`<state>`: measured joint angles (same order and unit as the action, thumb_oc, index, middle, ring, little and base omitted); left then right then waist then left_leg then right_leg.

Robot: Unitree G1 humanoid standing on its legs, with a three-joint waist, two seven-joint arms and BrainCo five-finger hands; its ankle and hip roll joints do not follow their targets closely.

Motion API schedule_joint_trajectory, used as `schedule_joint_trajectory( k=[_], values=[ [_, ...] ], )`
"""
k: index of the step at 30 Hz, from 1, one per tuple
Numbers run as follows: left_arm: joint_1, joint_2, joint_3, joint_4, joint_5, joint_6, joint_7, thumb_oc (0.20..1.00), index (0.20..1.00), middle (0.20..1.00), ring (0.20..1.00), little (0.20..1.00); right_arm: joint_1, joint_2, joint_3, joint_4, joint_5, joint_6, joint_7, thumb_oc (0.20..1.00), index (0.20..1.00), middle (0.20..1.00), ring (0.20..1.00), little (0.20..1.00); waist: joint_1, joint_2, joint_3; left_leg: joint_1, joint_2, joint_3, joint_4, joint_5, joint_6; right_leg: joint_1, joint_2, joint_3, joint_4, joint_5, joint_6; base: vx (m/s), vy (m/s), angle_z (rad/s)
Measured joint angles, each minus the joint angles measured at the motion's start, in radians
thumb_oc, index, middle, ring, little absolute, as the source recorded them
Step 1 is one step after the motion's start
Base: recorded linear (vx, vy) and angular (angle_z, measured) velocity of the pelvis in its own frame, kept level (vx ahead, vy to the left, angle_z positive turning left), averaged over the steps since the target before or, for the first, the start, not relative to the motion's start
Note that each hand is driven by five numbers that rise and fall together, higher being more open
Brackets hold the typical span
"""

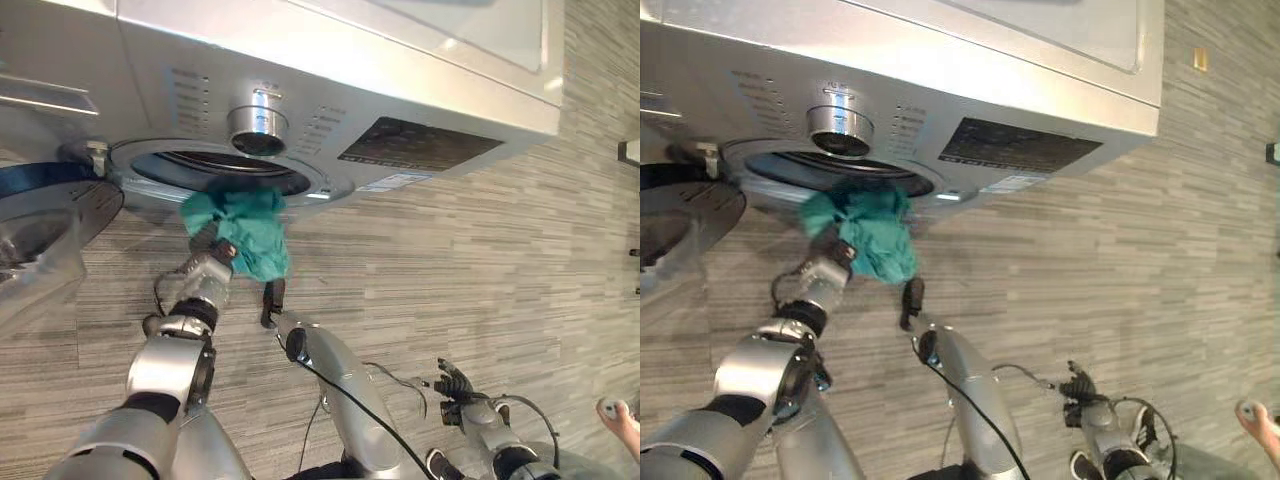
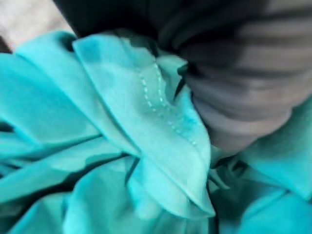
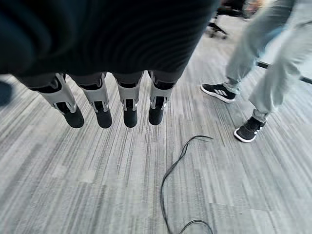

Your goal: Grab the laundry basket,head to the washer,open it,put in the laundry and shut it.

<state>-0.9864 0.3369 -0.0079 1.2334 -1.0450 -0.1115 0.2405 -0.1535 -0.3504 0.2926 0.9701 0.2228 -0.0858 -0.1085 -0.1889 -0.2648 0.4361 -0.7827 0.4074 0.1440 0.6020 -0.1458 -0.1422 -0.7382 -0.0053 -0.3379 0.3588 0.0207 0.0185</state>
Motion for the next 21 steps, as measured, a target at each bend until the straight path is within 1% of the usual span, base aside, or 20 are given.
schedule_joint_trajectory(
  k=[1, 3, 4, 5, 6, 9, 11, 13, 15, 16, 17, 18, 21],
  values=[
    [-0.014, 0.020, 0.003, 0.002, -0.009, -0.005, 0.004, 0.200, 0.200, 0.200, 0.200, 0.200, 0.001, 0.001, 0.000, -0.019, 0.000, -0.003, 0.000, 1.000, 1.000, 1.000, 1.000, 1.000, -0.001, 0.002, -0.013, -0.024, 0.010, -0.004, 0.024, -0.011, 0.003, -0.015, 0.007, 0.001, 0.003, 0.007, -0.011, 0.05, -0.015, -0.34],
    [-0.061, 0.061, 0.007, 0.017, -0.031, -0.009, 0.021, 0.200, 0.200, 0.200, 0.200, 0.200, 0.001, 0.001, 0.000, -0.054, 0.019, -0.008, 0.000, 1.000, 1.000, 1.000, 1.000, 1.000, -0.001, 0.002, -0.023, -0.050, 0.011, -0.025, 0.052, -0.021, 0.001, -0.033, 0.011, 0.002, 0.014, 0.009, -0.014, 0.03, 0.000, -0.12],
    [-0.091, 0.086, 0.007, 0.034, -0.049, -0.008, 0.026, 0.200, 0.200, 0.200, 0.200, 0.200, 0.001, 0.002, 0.000, -0.077, 0.038, -0.012, 0.000, 1.000, 1.000, 1.000, 1.000, 1.000, -0.004, 0.000, -0.041, -0.070, 0.013, -0.032, 0.066, -0.030, 0.000, -0.052, 0.013, 0.003, 0.020, 0.009, -0.014, 0.03, 0.009, -0.12],
    [-0.128, 0.132, 0.008, 0.036, -0.058, -0.007, 0.033, 0.200, 0.200, 0.200, 0.200, 0.200, 0.002, 0.003, 0.001, -0.125, 0.058, -0.022, -0.001, 1.000, 1.000, 1.000, 1.000, 1.000, -0.011, 0.001, -0.064, -0.095, 0.018, -0.037, 0.087, -0.042, -0.001, -0.071, 0.018, 0.005, 0.026, 0.010, -0.016, 0.08, -0.011, -0.19],
    [-0.159, 0.161, 0.000, 0.044, -0.094, 0.029, 0.040, 0.200, 0.200, 0.200, 0.200, 0.200, 0.001, 0.011, 0.002, -0.171, 0.081, -0.032, -0.001, 1.000, 1.000, 1.000, 1.000, 1.000, -0.019, 0.001, -0.079, -0.111, 0.023, -0.047, 0.108, -0.053, -0.001, -0.079, 0.023, 0.008, 0.031, 0.012, -0.019, 0.05, -0.021, -0.22],
    [-0.177, 0.176, -0.011, 0.065, -0.101, 0.029, 0.060, 0.200, 0.200, 0.200, 0.200, 0.200, 0.013, 0.011, 0.055, -0.224, 0.086, -0.055, 0.002, 1.000, 1.000, 1.000, 1.000, 1.000, -0.027, -0.001, -0.124, -0.123, 0.039, -0.050, 0.129, -0.073, -0.006, -0.088, 0.037, 0.020, 0.030, 0.015, -0.023, 0.05, -0.041, -0.19],
    [-0.193, 0.164, -0.014, 0.072, -0.132, 0.026, 0.072, 0.200, 0.200, 0.200, 0.200, 0.200, 0.027, 0.011, 0.078, -0.229, 0.085, -0.060, 0.001, 1.000, 1.000, 1.000, 1.000, 1.000, -0.028, -0.001, -0.149, -0.146, 0.045, -0.053, 0.136, -0.076, -0.010, -0.104, 0.042, 0.018, 0.028, 0.015, -0.022, 0.04, -0.044, -0.08],
    [-0.245, 0.172, -0.040, 0.071, -0.136, 0.018, 0.103, 0.200, 0.200, 0.200, 0.200, 0.200, 0.036, 0.009, 0.085, -0.244, 0.076, -0.060, 0.000, 1.000, 1.000, 1.000, 1.000, 1.000, -0.030, -0.002, -0.152, -0.195, 0.050, -0.073, 0.158, -0.076, -0.011, -0.138, 0.046, 0.009, 0.030, 0.021, -0.029, 0.03, -0.042, -0.02],
    [-0.292, 0.156, -0.093, 0.062, -0.137, -0.001, 0.118, 0.200, 0.200, 0.200, 0.200, 0.200, 0.037, 0.002, 0.092, -0.246, 0.074, -0.059, 0.000, 1.000, 1.000, 1.000, 1.000, 1.000, -0.031, -0.001, -0.151, -0.246, 0.056, -0.094, 0.179, -0.075, -0.012, -0.166, 0.055, -0.003, 0.029, 0.029, -0.037, 0.00, 0.000, 0.00],
    [-0.316, 0.147, -0.125, 0.041, -0.136, -0.023, 0.121, 0.338, 0.338, 0.338, 0.338, 0.338, 0.037, -0.001, 0.092, -0.246, 0.072, -0.059, 0.000, 1.000, 1.000, 1.000, 1.000, 1.000, -0.030, -0.001, -0.151, -0.273, 0.059, -0.109, 0.191, -0.075, -0.012, -0.181, 0.060, -0.009, 0.029, 0.032, -0.037, 0.00, 0.000, 0.00],
    [-0.332, 0.141, -0.141, 0.020, -0.132, -0.033, 0.119, 0.680, 0.680, 0.680, 0.680, 0.680, 0.035, -0.001, 0.092, -0.247, 0.064, -0.058, -0.001, 1.000, 1.000, 1.000, 1.000, 1.000, -0.028, -0.001, -0.151, -0.289, 0.060, -0.116, 0.199, -0.075, -0.012, -0.191, 0.060, -0.015, 0.033, 0.034, -0.039, 0.00, 0.000, 0.00],
    [-0.360, 0.129, -0.175, 0.000, -0.130, -0.058, 0.119, 1.000, 1.000, 1.000, 1.000, 1.000, 0.034, -0.005, 0.093, -0.256, 0.050, -0.057, -0.003, 1.000, 1.000, 1.000, 1.000, 1.000, -0.028, 0.000, -0.150, -0.308, 0.061, -0.124, 0.212, -0.076, -0.010, -0.205, 0.059, -0.018, 0.044, 0.033, -0.039, 0.00, 0.000, 0.00],
    [-0.374, 0.110, -0.171, -0.002, -0.114, -0.067, 0.100, 1.000, 1.000, 1.000, 1.000, 1.000, 0.033, -0.005, 0.106, -0.282, 0.031, -0.058, -0.003, 1.000, 1.000, 1.000, 1.000, 1.000, -0.030, 0.006, -0.146, -0.322, 0.063, -0.135, 0.231, -0.082, -0.002, -0.208, 0.058, -0.025, 0.055, 0.030, -0.036, 0.00, 0.026, 0.01]
  ],
)
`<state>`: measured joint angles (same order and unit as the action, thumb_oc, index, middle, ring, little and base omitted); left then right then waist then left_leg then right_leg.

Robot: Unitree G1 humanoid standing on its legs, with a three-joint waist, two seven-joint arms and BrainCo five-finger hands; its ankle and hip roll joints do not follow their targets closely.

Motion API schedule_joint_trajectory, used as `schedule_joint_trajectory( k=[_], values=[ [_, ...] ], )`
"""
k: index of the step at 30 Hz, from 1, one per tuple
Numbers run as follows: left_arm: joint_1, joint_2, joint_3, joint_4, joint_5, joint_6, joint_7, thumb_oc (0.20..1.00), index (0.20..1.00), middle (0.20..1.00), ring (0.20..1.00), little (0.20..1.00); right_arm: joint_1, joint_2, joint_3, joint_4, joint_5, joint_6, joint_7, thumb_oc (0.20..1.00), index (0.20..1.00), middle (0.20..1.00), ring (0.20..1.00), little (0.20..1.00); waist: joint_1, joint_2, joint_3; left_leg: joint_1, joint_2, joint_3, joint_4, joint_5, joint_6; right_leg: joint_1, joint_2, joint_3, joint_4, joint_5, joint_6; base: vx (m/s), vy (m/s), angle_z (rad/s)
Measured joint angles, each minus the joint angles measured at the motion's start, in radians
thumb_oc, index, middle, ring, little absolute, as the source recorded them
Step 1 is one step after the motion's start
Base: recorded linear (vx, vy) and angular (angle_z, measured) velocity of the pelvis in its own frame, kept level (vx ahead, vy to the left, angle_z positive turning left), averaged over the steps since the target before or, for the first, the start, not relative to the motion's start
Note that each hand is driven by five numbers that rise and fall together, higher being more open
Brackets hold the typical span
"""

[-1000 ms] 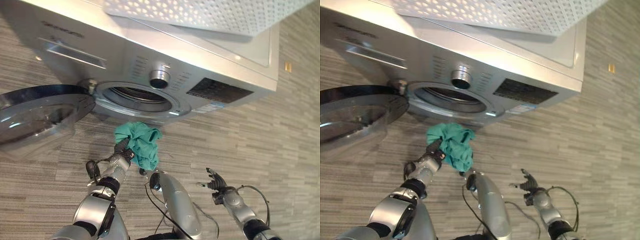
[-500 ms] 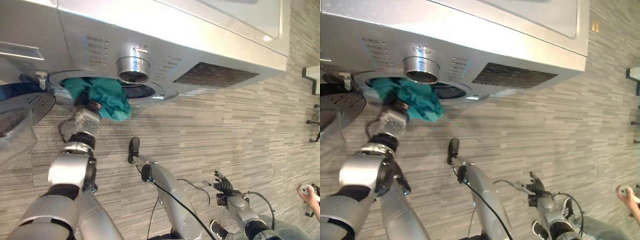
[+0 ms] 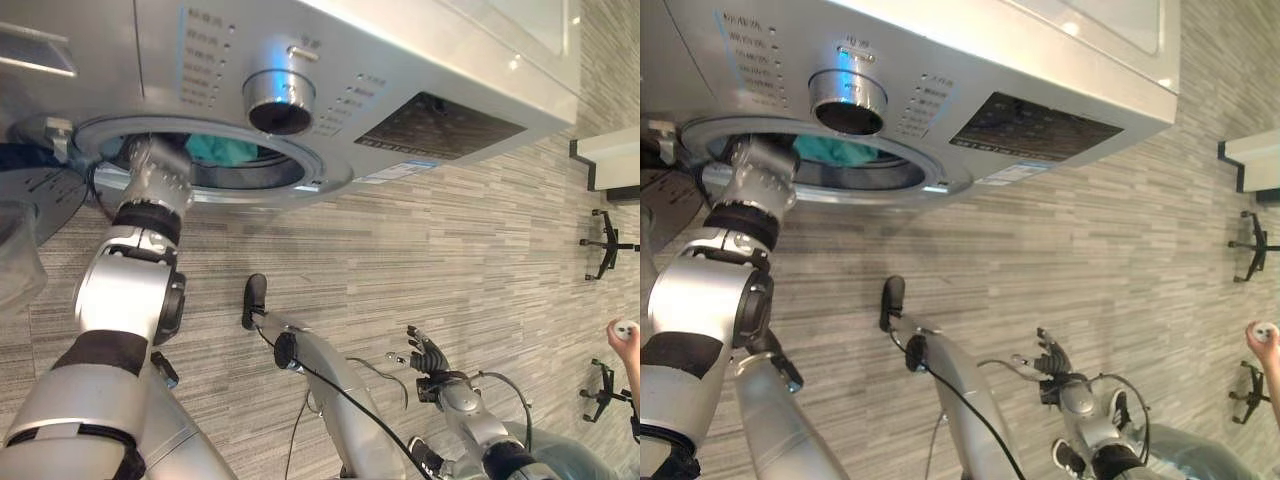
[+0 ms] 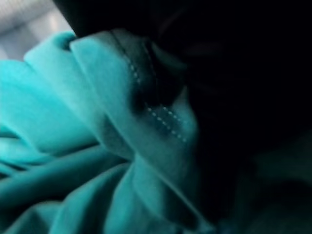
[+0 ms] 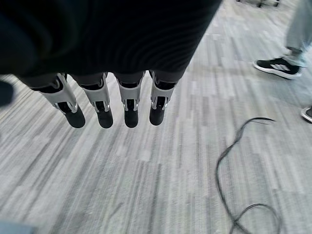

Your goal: Grab the laundry basket,head to the washer,open it,put in the laundry and shut it.

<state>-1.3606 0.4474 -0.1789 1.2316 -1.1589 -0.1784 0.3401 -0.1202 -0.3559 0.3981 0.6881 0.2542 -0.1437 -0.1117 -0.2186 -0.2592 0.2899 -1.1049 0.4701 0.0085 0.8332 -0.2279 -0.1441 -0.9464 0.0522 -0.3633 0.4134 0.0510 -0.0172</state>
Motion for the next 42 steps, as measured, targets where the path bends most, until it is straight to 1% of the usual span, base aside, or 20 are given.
schedule_joint_trajectory(
  k=[1, 8, 10, 14, 18, 22, 24, 25, 27, 29, 30, 32, 34, 35, 36, 37, 39, 40, 41, 42],
  values=[
    [0.007, -0.026, 0.004, 0.031, 0.005, 0.002, 0.001, 1.000, 1.000, 1.000, 1.000, 1.000, -0.002, 0.000, 0.005, -0.015, -0.019, 0.000, 0.000, 1.000, 1.000, 1.000, 1.000, 1.000, 0.007, 0.004, 0.003, 0.000, -0.005, 0.001, 0.002, -0.001, 0.001, 0.000, -0.004, 0.001, 0.000, 0.000, 0.000, -0.02, 0.036, 0.03],
    [0.017, -0.038, 0.006, 0.044, 0.067, 0.008, 0.001, 1.000, 1.000, 1.000, 1.000, 1.000, 0.000, -0.011, 0.015, -0.057, -0.038, -0.004, -0.009, 1.000, 1.000, 1.000, 1.000, 1.000, 0.007, 0.005, 0.003, -0.006, -0.009, 0.003, 0.001, -0.003, 0.005, -0.008, -0.006, 0.006, -0.009, 0.004, 0.003, 0.00, -0.003, 0.00],
    [0.021, -0.044, -0.005, 0.046, 0.120, 0.020, -0.001, 1.000, 1.000, 1.000, 1.000, 1.000, -0.002, -0.031, 0.028, -0.077, -0.056, -0.007, -0.019, 1.000, 1.000, 1.000, 1.000, 1.000, 0.007, 0.008, 0.005, -0.016, -0.010, 0.008, 0.000, -0.003, 0.005, -0.018, -0.008, 0.007, -0.014, 0.012, 0.002, -0.03, -0.003, -0.02],
    [0.026, -0.050, -0.022, 0.061, 0.157, 0.049, -0.001, 1.000, 1.000, 1.000, 1.000, 1.000, -0.002, -0.038, 0.028, -0.083, -0.073, -0.008, -0.021, 1.000, 1.000, 1.000, 1.000, 1.000, 0.011, 0.009, 0.006, 0.001, -0.018, 0.029, -0.014, -0.002, 0.006, -0.017, -0.018, 0.018, -0.014, 0.015, -0.002, -0.03, -0.006, 0.01],
    [0.030, -0.056, -0.073, 0.054, 0.198, 0.054, -0.014, 1.000, 1.000, 1.000, 1.000, 1.000, -0.005, -0.045, 0.054, -0.083, -0.073, -0.010, -0.024, 1.000, 1.000, 1.000, 1.000, 1.000, 0.014, 0.016, 0.005, 0.030, -0.044, 0.053, -0.054, 0.013, 0.012, -0.009, -0.040, 0.027, -0.025, 0.021, -0.002, -0.06, -0.008, 0.11],
    [0.088, -0.067, -0.038, 0.014, 0.194, 0.050, -0.030, 1.000, 1.000, 1.000, 1.000, 1.000, -0.002, -0.046, 0.066, -0.079, -0.076, -0.010, -0.030, 1.000, 1.000, 1.000, 1.000, 1.000, 0.013, 0.018, 0.006, 0.080, -0.060, 0.072, -0.091, 0.023, 0.014, 0.022, -0.053, 0.035, -0.035, 0.020, 0.001, -0.07, 0.004, 0.09],
    [0.102, -0.102, -0.082, -0.059, 0.197, 0.033, -0.030, 1.000, 1.000, 1.000, 1.000, 1.000, -0.010, -0.056, 0.067, -0.070, -0.076, -0.011, -0.040, 1.000, 1.000, 1.000, 1.000, 1.000, 0.018, 0.024, 0.010, 0.085, -0.073, 0.080, -0.111, 0.034, 0.020, 0.021, -0.069, 0.034, -0.035, 0.020, 0.002, -0.07, -0.019, 0.20],
    [0.083, -0.132, -0.084, -0.052, 0.196, 0.028, -0.029, 1.000, 1.000, 1.000, 1.000, 1.000, -0.029, -0.056, 0.069, -0.052, -0.076, -0.010, -0.039, 1.000, 1.000, 1.000, 1.000, 1.000, 0.017, 0.026, 0.011, 0.086, -0.082, 0.080, -0.121, 0.041, 0.023, 0.021, -0.077, 0.033, -0.036, 0.020, 0.002, -0.06, -0.014, 0.22],
    [0.046, -0.172, -0.146, -0.070, 0.198, 0.026, -0.029, 1.000, 1.000, 1.000, 1.000, 1.000, -0.061, -0.060, 0.074, -0.039, -0.076, -0.012, -0.041, 1.000, 1.000, 1.000, 1.000, 1.000, 0.015, 0.027, 0.012, 0.083, -0.089, 0.083, -0.120, 0.042, 0.025, 0.020, -0.080, 0.033, -0.045, 0.022, 0.005, -0.02, -0.004, 0.05],
    [0.023, -0.184, -0.190, -0.059, 0.245, 0.023, -0.033, 1.000, 1.000, 1.000, 1.000, 1.000, -0.075, -0.060, 0.073, -0.044, -0.077, -0.020, -0.045, 1.000, 1.000, 1.000, 1.000, 1.000, 0.011, 0.033, 0.017, 0.081, -0.090, 0.083, -0.114, 0.038, 0.031, 0.021, -0.081, 0.035, -0.046, 0.022, 0.013, -0.03, 0.018, -0.04],
    [0.016, -0.185, -0.187, -0.025, 0.286, 0.033, -0.031, 1.000, 1.000, 1.000, 1.000, 1.000, -0.079, -0.060, 0.079, -0.045, -0.083, -0.021, -0.048, 1.000, 1.000, 1.000, 1.000, 1.000, -0.007, 0.035, 0.018, 0.078, -0.087, 0.084, -0.113, 0.037, 0.032, 0.020, -0.080, 0.037, -0.054, 0.025, 0.019, -0.05, 0.052, -0.04],
    [0.024, -0.152, -0.190, 0.038, 0.356, 0.055, -0.038, 1.000, 1.000, 1.000, 1.000, 1.000, -0.073, -0.061, 0.086, -0.045, -0.096, -0.023, -0.053, 1.000, 1.000, 1.000, 1.000, 1.000, -0.019, 0.035, 0.018, 0.075, -0.083, 0.089, -0.112, 0.037, 0.033, 0.021, -0.073, 0.042, -0.071, 0.035, 0.022, -0.04, 0.067, -0.10],
    [0.060, -0.120, -0.141, 0.091, 0.378, 0.078, -0.041, 1.000, 1.000, 1.000, 1.000, 1.000, -0.064, -0.062, 0.084, -0.039, -0.106, -0.023, -0.058, 1.000, 1.000, 1.000, 1.000, 1.000, -0.020, 0.035, 0.018, 0.085, -0.081, 0.109, -0.114, 0.034, 0.037, 0.023, -0.068, 0.059, -0.091, 0.051, 0.024, -0.02, 0.038, -0.16],
    [0.088, -0.106, -0.106, 0.087, 0.371, 0.083, -0.043, 1.000, 1.000, 1.000, 1.000, 1.000, -0.059, -0.063, 0.084, -0.038, -0.106, -0.023, -0.058, 1.000, 1.000, 1.000, 1.000, 1.000, -0.019, 0.035, 0.018, 0.091, -0.080, 0.118, -0.120, 0.034, 0.037, 0.024, -0.069, 0.067, -0.098, 0.063, 0.020, -0.02, 0.017, -0.11],
    [0.114, -0.100, -0.107, 0.069, 0.357, 0.084, -0.044, 1.000, 1.000, 1.000, 1.000, 1.000, -0.054, -0.063, 0.084, -0.036, -0.105, -0.022, -0.058, 1.000, 1.000, 1.000, 1.000, 1.000, -0.015, 0.037, 0.019, 0.097, -0.083, 0.124, -0.129, 0.034, 0.037, 0.028, -0.069, 0.070, -0.105, 0.066, 0.019, 0.00, 0.000, 0.00],
    [0.164, -0.105, -0.125, 0.016, 0.351, 0.083, -0.054, 1.000, 1.000, 1.000, 1.000, 1.000, -0.053, -0.063, 0.086, -0.018, -0.105, -0.020, -0.058, 1.000, 1.000, 1.000, 1.000, 1.000, -0.006, 0.039, 0.021, 0.111, -0.095, 0.133, -0.145, 0.038, 0.041, 0.036, -0.077, 0.073, -0.111, 0.067, 0.020, -0.03, 0.015, 0.10],
    [0.235, -0.117, -0.154, 0.017, 0.390, 0.087, -0.071, 1.000, 1.000, 1.000, 1.000, 1.000, -0.061, -0.064, 0.083, 0.003, -0.105, -0.017, -0.060, 1.000, 1.000, 1.000, 1.000, 1.000, 0.014, 0.052, 0.030, 0.144, -0.115, 0.140, -0.178, 0.049, 0.045, 0.063, -0.093, 0.074, -0.123, 0.068, 0.023, -0.03, 0.041, 0.24],
    [0.314, -0.143, -0.130, 0.038, 0.460, 0.084, -0.074, 1.000, 1.000, 1.000, 1.000, 1.000, -0.083, -0.052, 0.074, 0.039, -0.105, -0.013, -0.065, 1.000, 1.000, 1.000, 1.000, 1.000, 0.013, 0.063, 0.039, 0.180, -0.133, 0.142, -0.209, 0.055, 0.045, 0.095, -0.106, 0.070, -0.133, 0.062, 0.036, -0.04, 0.057, 0.32],
    [0.326, -0.159, -0.110, 0.060, 0.473, 0.095, -0.069, 1.000, 1.000, 1.000, 1.000, 1.000, -0.085, -0.053, 0.072, 0.046, -0.105, -0.013, -0.071, 1.000, 1.000, 1.000, 1.000, 1.000, 0.007, 0.066, 0.041, 0.195, -0.143, 0.144, -0.233, 0.064, 0.050, 0.108, -0.112, 0.070, -0.152, 0.065, 0.040, -0.04, 0.057, 0.40],
    [0.369, -0.166, -0.093, 0.071, 0.473, 0.103, -0.057, 1.000, 1.000, 1.000, 1.000, 1.000, -0.087, -0.053, 0.072, 0.037, -0.106, -0.016, -0.078, 1.000, 1.000, 1.000, 1.000, 1.000, 0.022, 0.074, 0.047, 0.208, -0.169, 0.145, -0.271, 0.085, 0.052, 0.116, -0.126, 0.064, -0.171, 0.072, 0.045, -0.02, 0.035, 0.39]
  ],
)
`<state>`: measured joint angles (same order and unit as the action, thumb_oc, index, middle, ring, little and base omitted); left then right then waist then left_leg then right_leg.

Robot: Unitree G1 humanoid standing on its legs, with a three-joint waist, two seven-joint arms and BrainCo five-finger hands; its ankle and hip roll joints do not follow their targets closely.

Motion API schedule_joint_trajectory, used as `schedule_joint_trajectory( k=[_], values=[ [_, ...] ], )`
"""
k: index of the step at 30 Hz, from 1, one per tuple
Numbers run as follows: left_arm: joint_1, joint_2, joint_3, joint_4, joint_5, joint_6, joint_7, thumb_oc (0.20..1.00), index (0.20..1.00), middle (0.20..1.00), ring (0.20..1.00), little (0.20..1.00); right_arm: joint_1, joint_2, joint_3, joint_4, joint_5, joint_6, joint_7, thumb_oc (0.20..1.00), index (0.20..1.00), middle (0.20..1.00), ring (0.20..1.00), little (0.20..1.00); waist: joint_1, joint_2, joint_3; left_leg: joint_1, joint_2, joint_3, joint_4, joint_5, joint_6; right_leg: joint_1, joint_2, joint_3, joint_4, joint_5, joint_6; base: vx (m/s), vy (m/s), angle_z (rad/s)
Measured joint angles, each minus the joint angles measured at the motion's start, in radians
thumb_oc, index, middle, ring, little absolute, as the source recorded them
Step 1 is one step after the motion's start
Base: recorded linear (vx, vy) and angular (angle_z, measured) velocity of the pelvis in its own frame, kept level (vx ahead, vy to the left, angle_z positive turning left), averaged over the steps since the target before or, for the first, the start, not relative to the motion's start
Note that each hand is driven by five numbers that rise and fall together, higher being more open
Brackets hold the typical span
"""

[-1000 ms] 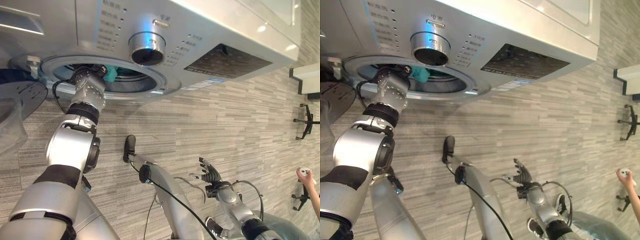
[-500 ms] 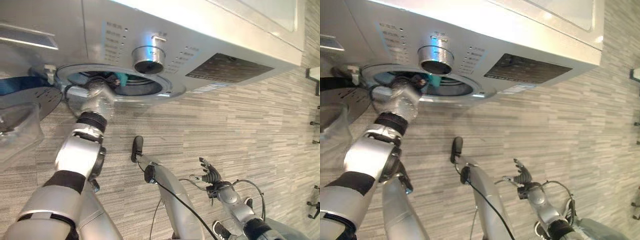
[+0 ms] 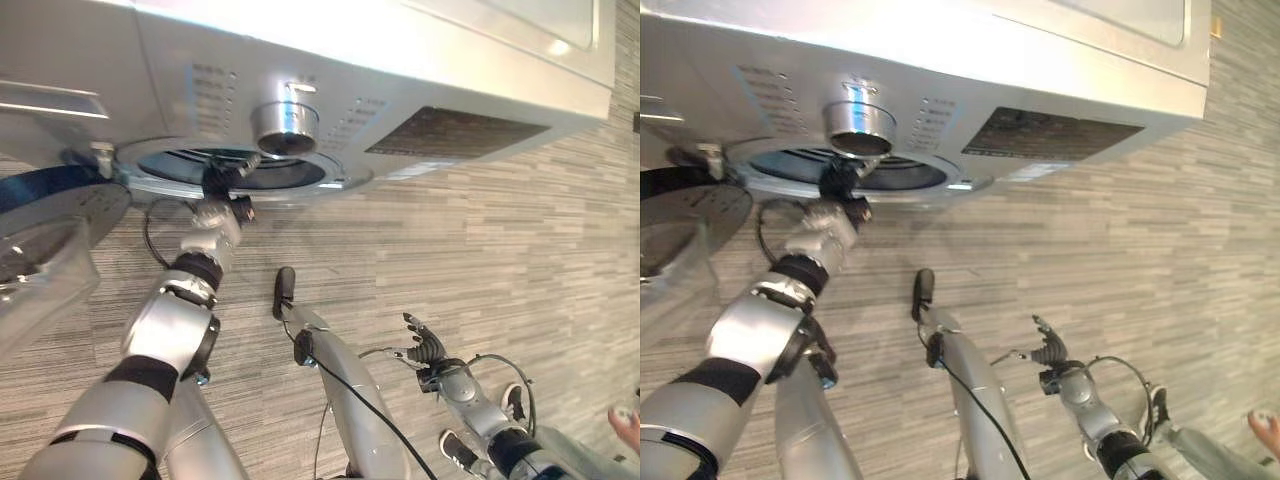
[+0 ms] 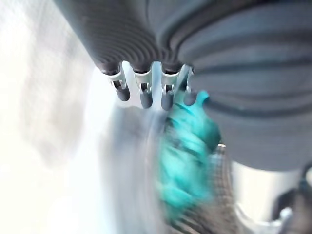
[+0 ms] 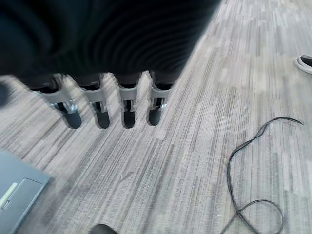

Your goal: Grab the laundry basket,head to the washer,open it,put in the laundry and shut it.

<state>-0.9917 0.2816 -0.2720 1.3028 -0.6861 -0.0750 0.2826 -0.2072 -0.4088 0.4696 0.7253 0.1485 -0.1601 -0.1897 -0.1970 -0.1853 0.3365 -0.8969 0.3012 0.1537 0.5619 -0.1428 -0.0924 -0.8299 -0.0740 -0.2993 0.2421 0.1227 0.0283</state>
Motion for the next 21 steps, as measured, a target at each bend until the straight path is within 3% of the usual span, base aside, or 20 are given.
schedule_joint_trajectory(
  k=[2, 7, 10, 13, 14, 15, 16, 21],
  values=[
    [0.130, -0.009, 0.071, -0.030, -0.009, -0.012, 0.004, 1.000, 1.000, 1.000, 1.000, 1.000, -0.015, 0.004, -0.006, -0.012, -0.007, -0.003, -0.006, 1.000, 1.000, 1.000, 1.000, 1.000, 0.033, 0.011, 0.027, 0.040, -0.044, 0.012, -0.094, 0.052, 0.005, 0.031, -0.023, -0.010, -0.069, 0.031, 0.005, -0.01, 0.044, 0.41],
    [0.435, -0.069, 0.139, -0.112, -0.022, -0.031, 0.005, 1.000, 1.000, 1.000, 1.000, 1.000, -0.058, 0.035, -0.068, 0.017, -0.027, 0.003, -0.037, 1.000, 1.000, 1.000, 1.000, 1.000, 0.087, 0.031, 0.110, 0.203, -0.105, 0.019, -0.249, 0.115, 0.011, 0.143, -0.070, -0.020, -0.084, 0.026, 0.013, 0.05, 0.031, 0.28],
    [0.552, -0.086, 0.118, -0.141, -0.009, -0.032, -0.013, 1.000, 1.000, 1.000, 1.000, 1.000, -0.059, 0.064, -0.135, 0.122, -0.025, 0.001, -0.051, 1.000, 1.000, 1.000, 1.000, 1.000, 0.131, 0.049, 0.121, 0.345, -0.139, 0.016, -0.345, 0.146, 0.013, 0.254, -0.096, -0.029, -0.091, 0.006, 0.034, 0.10, 0.070, 0.28],
    [0.661, -0.083, 0.088, -0.220, 0.012, -0.045, -0.032, 1.000, 1.000, 1.000, 1.000, 1.000, -0.043, 0.064, -0.185, 0.209, -0.013, 0.007, -0.051, 1.000, 1.000, 1.000, 1.000, 1.000, 0.165, 0.087, 0.110, 0.470, -0.164, 0.004, -0.428, 0.168, 0.018, 0.357, -0.116, -0.047, -0.096, -0.017, 0.058, 0.12, 0.041, 0.28],
    [0.692, -0.090, 0.067, -0.251, 0.034, -0.057, -0.037, 1.000, 1.000, 1.000, 1.000, 1.000, -0.027, 0.057, -0.203, 0.231, -0.002, 0.007, -0.054, 1.000, 1.000, 1.000, 1.000, 1.000, 0.173, 0.106, 0.094, 0.501, -0.173, 0.000, -0.449, 0.176, 0.017, 0.385, -0.117, -0.055, -0.098, -0.023, 0.066, 0.21, 0.030, 0.41],
    [0.790, -0.041, 0.024, -0.382, 0.079, -0.058, -0.069, 1.000, 1.000, 1.000, 1.000, 1.000, -0.035, 0.047, -0.254, 0.329, 0.016, 0.006, -0.046, 1.000, 1.000, 1.000, 1.000, 1.000, 0.207, 0.161, 0.084, 0.574, -0.188, -0.029, -0.490, 0.180, 0.019, 0.475, -0.133, -0.089, -0.119, -0.028, 0.070, 0.08, 0.000, 0.59],
    [0.826, -0.031, -0.003, -0.412, 0.103, -0.068, -0.082, 1.000, 1.000, 1.000, 1.000, 1.000, -0.010, 0.034, -0.266, 0.352, 0.033, 0.017, -0.047, 1.000, 1.000, 1.000, 1.000, 1.000, 0.219, 0.193, 0.057, 0.607, -0.194, -0.040, -0.517, 0.196, 0.021, 0.509, -0.137, -0.106, -0.126, -0.035, 0.080, 0.08, -0.009, 0.61],
    [1.056, 0.087, -0.025, -0.698, 0.156, -0.075, -0.162, 1.000, 1.000, 1.000, 1.000, 1.000, 0.067, -0.031, -0.271, 0.414, 0.034, 0.024, 0.003, 1.000, 1.000, 1.000, 1.000, 1.000, 0.261, 0.303, -0.041, 0.743, -0.213, -0.114, -0.606, 0.225, 0.023, 0.694, -0.140, -0.206, -0.199, -0.045, 0.093, 0.10, -0.012, 0.50]
  ],
)
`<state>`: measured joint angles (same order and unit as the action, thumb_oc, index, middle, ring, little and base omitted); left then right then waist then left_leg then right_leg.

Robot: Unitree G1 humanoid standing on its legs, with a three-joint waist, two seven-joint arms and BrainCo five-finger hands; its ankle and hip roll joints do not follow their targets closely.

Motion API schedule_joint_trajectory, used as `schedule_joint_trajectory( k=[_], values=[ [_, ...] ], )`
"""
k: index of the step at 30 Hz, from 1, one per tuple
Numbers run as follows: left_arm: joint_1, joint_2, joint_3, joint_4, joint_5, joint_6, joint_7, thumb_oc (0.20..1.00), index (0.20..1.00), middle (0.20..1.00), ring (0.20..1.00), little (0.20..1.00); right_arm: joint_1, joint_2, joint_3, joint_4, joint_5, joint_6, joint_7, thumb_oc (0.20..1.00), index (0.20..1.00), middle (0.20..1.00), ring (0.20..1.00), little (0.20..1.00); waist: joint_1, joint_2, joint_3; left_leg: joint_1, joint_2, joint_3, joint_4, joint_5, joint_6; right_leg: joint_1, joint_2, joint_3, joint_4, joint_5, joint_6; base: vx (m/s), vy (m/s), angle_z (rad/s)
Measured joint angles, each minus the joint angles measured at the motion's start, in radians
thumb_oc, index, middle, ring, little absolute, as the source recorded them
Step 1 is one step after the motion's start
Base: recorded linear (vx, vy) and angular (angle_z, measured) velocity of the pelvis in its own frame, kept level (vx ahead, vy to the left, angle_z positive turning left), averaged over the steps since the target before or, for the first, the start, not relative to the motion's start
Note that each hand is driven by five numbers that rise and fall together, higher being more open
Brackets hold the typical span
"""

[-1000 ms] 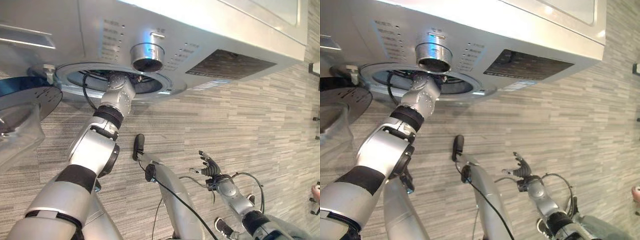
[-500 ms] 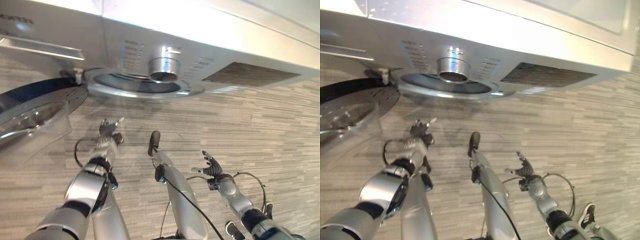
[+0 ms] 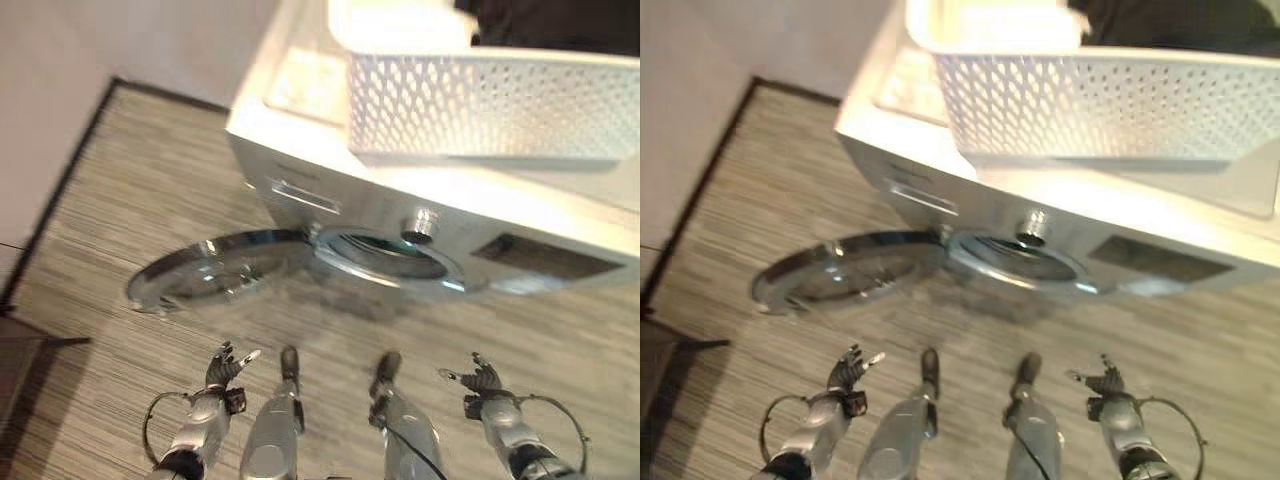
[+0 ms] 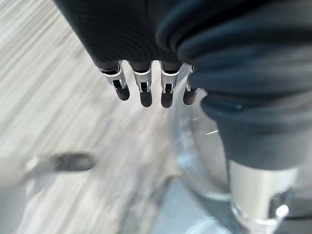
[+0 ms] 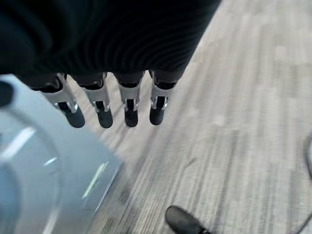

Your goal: Grab the laundry basket,head to the washer,open it,put in the laundry and shut it.

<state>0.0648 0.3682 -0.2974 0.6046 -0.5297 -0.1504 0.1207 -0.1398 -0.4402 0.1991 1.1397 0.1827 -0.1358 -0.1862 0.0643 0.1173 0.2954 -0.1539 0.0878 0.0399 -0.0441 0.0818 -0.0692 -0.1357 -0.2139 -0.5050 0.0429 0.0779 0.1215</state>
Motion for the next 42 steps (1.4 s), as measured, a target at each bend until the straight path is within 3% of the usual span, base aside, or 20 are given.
schedule_joint_trajectory(
  k=[4, 7, 9, 10, 11, 12, 14, 16, 17, 18, 20, 21, 23, 25, 27, 29, 33, 35, 38, 42],
  values=[
    [0.117, 0.101, -0.036, -0.158, 0.051, 0.020, -0.088, 1.000, 1.000, 1.000, 1.000, 1.000, 0.041, -0.032, -0.006, 0.073, -0.006, 0.029, 0.046, 1.000, 1.000, 1.000, 1.000, 1.000, 0.039, 0.058, -0.081, 0.045, -0.009, -0.079, -0.026, 0.012, -0.007, 0.110, 0.007, -0.091, -0.052, -0.005, 0.010, 0.08, 0.003, 0.64],
    [0.228, 0.255, -0.024, -0.342, 0.135, 0.037, -0.156, 1.000, 1.000, 1.000, 1.000, 1.000, 0.046, -0.044, -0.035, 0.071, -0.025, 0.034, 0.073, 1.000, 1.000, 1.000, 1.000, 1.000, 0.063, 0.077, -0.113, 0.065, -0.012, -0.102, -0.048, 0.014, -0.015, 0.154, 0.007, -0.126, -0.057, -0.014, 0.019, 0.10, -0.002, 0.38],
    [0.302, 0.380, 0.021, -0.497, 0.157, 0.021, -0.196, 1.000, 1.000, 1.000, 1.000, 1.000, 0.072, -0.041, -0.043, 0.096, -0.040, 0.036, 0.085, 1.000, 1.000, 1.000, 1.000, 1.000, 0.066, 0.063, -0.127, 0.079, -0.011, -0.110, -0.041, 0.005, -0.015, 0.181, 0.007, -0.153, -0.058, -0.018, 0.026, 0.08, -0.001, 0.34],
    [0.354, 0.475, 0.100, -0.598, 0.152, 0.028, -0.238, 1.000, 1.000, 1.000, 1.000, 1.000, 0.096, -0.031, -0.072, 0.112, -0.042, 0.046, 0.098, 1.000, 1.000, 1.000, 1.000, 1.000, 0.105, 0.071, -0.148, 0.097, -0.014, -0.114, -0.047, 0.003, -0.018, 0.209, 0.004, -0.165, -0.061, -0.029, 0.031, 0.15, -0.043, 0.26],
    [0.381, 0.516, 0.152, -0.638, 0.148, 0.014, -0.258, 1.000, 1.000, 1.000, 1.000, 1.000, 0.105, -0.019, -0.084, 0.138, -0.042, 0.046, 0.105, 1.000, 1.000, 1.000, 1.000, 1.000, 0.113, 0.056, -0.157, 0.104, -0.017, -0.119, -0.042, 0.003, -0.017, 0.219, 0.004, -0.168, -0.062, -0.031, 0.034, 0.18, -0.057, 0.24],
    [0.412, 0.553, 0.211, -0.663, 0.134, 0.012, -0.270, 1.000, 1.000, 1.000, 1.000, 1.000, 0.114, -0.016, -0.084, 0.132, -0.044, 0.056, 0.113, 1.000, 1.000, 1.000, 1.000, 1.000, 0.135, 0.074, -0.174, 0.111, -0.018, -0.124, -0.049, -0.001, -0.017, 0.231, -0.002, -0.173, -0.054, -0.040, 0.039, 0.22, -0.065, 0.26],
    [0.554, 0.729, 0.379, -0.805, 0.132, 0.010, -0.326, 1.000, 1.000, 1.000, 1.000, 1.000, 0.169, 0.019, -0.113, 0.132, -0.050, 0.050, 0.134, 1.000, 1.000, 1.000, 1.000, 1.000, 0.146, 0.040, -0.212, 0.124, -0.025, -0.149, -0.050, -0.005, -0.015, 0.264, 0.002, -0.197, -0.071, -0.048, 0.051, 0.07, -0.015, 0.30],
    [0.565, 0.740, 0.546, -0.876, 0.093, -0.027, -0.339, 1.000, 1.000, 1.000, 1.000, 1.000, 0.225, 0.030, -0.124, 0.128, -0.049, 0.051, 0.170, 1.000, 1.000, 1.000, 1.000, 1.000, 0.183, 0.039, -0.246, 0.134, -0.027, -0.162, -0.050, -0.002, -0.016, 0.278, -0.002, -0.213, -0.061, -0.055, 0.053, 0.12, -0.012, 0.22],
    [0.614, 0.789, 0.645, -0.931, 0.100, -0.041, -0.344, 1.000, 1.000, 1.000, 1.000, 1.000, 0.237, 0.039, -0.143, 0.128, -0.048, 0.048, 0.176, 1.000, 1.000, 1.000, 1.000, 1.000, 0.185, 0.015, -0.249, 0.135, -0.024, -0.160, -0.047, -0.001, -0.015, 0.275, 0.000, -0.212, -0.059, -0.056, 0.054, 0.14, -0.027, 0.09],
    [0.568, 0.798, 0.780, -0.947, 0.107, -0.102, -0.320, 1.000, 1.000, 1.000, 1.000, 1.000, 0.260, 0.052, -0.150, 0.128, -0.042, 0.048, 0.187, 1.000, 1.000, 1.000, 1.000, 1.000, 0.185, 0.003, -0.276, 0.136, -0.023, -0.161, -0.046, 0.001, -0.016, 0.276, 0.000, -0.213, -0.053, -0.061, 0.055, 0.09, -0.014, 0.01],
    [0.366, 0.816, 0.844, -0.951, 0.156, -0.152, -0.233, 1.000, 1.000, 1.000, 1.000, 1.000, 0.286, 0.073, -0.145, 0.137, -0.038, 0.047, 0.195, 1.000, 1.000, 1.000, 1.000, 1.000, 0.172, -0.020, -0.295, 0.137, -0.021, -0.161, -0.046, 0.001, -0.017, 0.277, 0.001, -0.211, -0.052, -0.063, 0.057, 0.10, 0.007, 0.01],
    [0.224, 0.835, 0.806, -0.943, 0.181, -0.169, -0.203, 1.000, 1.000, 1.000, 1.000, 1.000, 0.288, 0.074, -0.103, 0.142, -0.038, 0.048, 0.203, 1.000, 1.000, 1.000, 1.000, 1.000, 0.149, -0.027, -0.298, 0.148, -0.020, -0.160, -0.045, 0.001, -0.018, 0.278, 0.001, -0.210, -0.050, -0.063, 0.057, 0.09, 0.019, -0.29],
    [-0.050, 0.996, 0.674, -0.964, 0.241, -0.204, -0.150, 1.000, 1.000, 1.000, 1.000, 1.000, 0.270, 0.083, -0.078, 0.135, -0.035, 0.046, 0.214, 1.000, 1.000, 1.000, 1.000, 1.000, 0.058, -0.048, -0.308, 0.154, -0.011, -0.128, -0.049, -0.009, -0.030, 0.262, 0.003, -0.165, -0.042, -0.066, 0.057, -0.02, 0.065, -0.56],
    [-0.425, 0.905, 0.288, -0.916, 0.283, -0.218, -0.104, 1.000, 1.000, 1.000, 1.000, 1.000, 0.232, 0.104, -0.125, 0.134, 0.081, 0.051, 0.225, 1.000, 1.000, 1.000, 1.000, 1.000, -0.001, -0.032, -0.311, 0.133, 0.002, -0.048, -0.033, -0.003, -0.026, 0.185, -0.002, -0.081, -0.016, -0.043, 0.029, -0.02, 0.052, -1.04],
    [-0.560, 0.911, 0.120, -0.868, 0.381, -0.202, -0.094, 1.000, 1.000, 1.000, 1.000, 1.000, 0.211, 0.113, -0.133, 0.138, 0.119, 0.050, 0.232, 1.000, 1.000, 1.000, 1.000, 1.000, -0.058, -0.021, -0.300, 0.131, 0.008, -0.007, -0.037, 0.001, -0.033, 0.150, 0.005, -0.037, -0.029, -0.022, 0.025, -0.01, 0.037, -0.81],
    [-0.819, 0.898, -0.168, -0.805, 0.436, -0.185, -0.087, 1.000, 1.000, 1.000, 1.000, 1.000, 0.208, 0.098, -0.069, 0.167, 0.115, 0.060, 0.232, 1.000, 1.000, 1.000, 1.000, 1.000, -0.076, -0.003, -0.290, 0.120, 0.014, 0.020, -0.047, 0.004, -0.036, 0.134, 0.015, -0.005, -0.052, 0.004, 0.016, 0.00, 0.028, -0.46],
    [-0.944, 0.785, -0.260, -0.673, 0.483, -0.167, -0.087, 1.000, 1.000, 1.000, 1.000, 1.000, 0.230, 0.073, -0.054, 0.162, 0.115, 0.068, 0.231, 1.000, 1.000, 1.000, 1.000, 1.000, -0.085, 0.024, -0.297, 0.115, 0.028, 0.039, -0.042, 0.003, -0.036, 0.132, 0.044, 0.002, -0.120, 0.030, -0.001, -0.01, 0.024, -0.10],
    [-1.123, 0.725, -0.437, -0.560, 0.520, -0.136, -0.081, 1.000, 1.000, 1.000, 1.000, 1.000, 0.213, 0.064, -0.065, 0.167, 0.115, 0.069, 0.230, 1.000, 1.000, 1.000, 1.000, 1.000, -0.075, 0.025, -0.296, 0.109, 0.040, 0.058, -0.047, 0.007, -0.041, 0.119, 0.051, 0.012, -0.118, 0.032, -0.001, -0.01, 0.007, -0.09],
    [-1.274, 0.672, -0.556, -0.464, 0.555, -0.118, -0.084, 1.000, 1.000, 1.000, 1.000, 1.000, 0.181, 0.058, -0.073, 0.158, 0.115, 0.064, 0.230, 1.000, 1.000, 1.000, 1.000, 1.000, -0.100, 0.020, -0.292, 0.091, 0.041, 0.080, -0.046, 0.012, -0.046, 0.096, 0.057, 0.032, -0.128, 0.053, -0.005, -0.03, 0.014, -0.24],
    [-1.344, 0.631, -0.606, -0.390, 0.580, -0.110, -0.082, 1.000, 1.000, 1.000, 1.000, 1.000, 0.193, 0.053, -0.083, 0.155, 0.116, 0.066, 0.230, 1.000, 1.000, 1.000, 1.000, 1.000, -0.132, 0.021, -0.284, 0.082, 0.042, 0.109, -0.044, 0.020, -0.040, 0.069, 0.059, 0.058, -0.128, 0.059, -0.012, -0.03, 0.012, -0.19]
  ],
)
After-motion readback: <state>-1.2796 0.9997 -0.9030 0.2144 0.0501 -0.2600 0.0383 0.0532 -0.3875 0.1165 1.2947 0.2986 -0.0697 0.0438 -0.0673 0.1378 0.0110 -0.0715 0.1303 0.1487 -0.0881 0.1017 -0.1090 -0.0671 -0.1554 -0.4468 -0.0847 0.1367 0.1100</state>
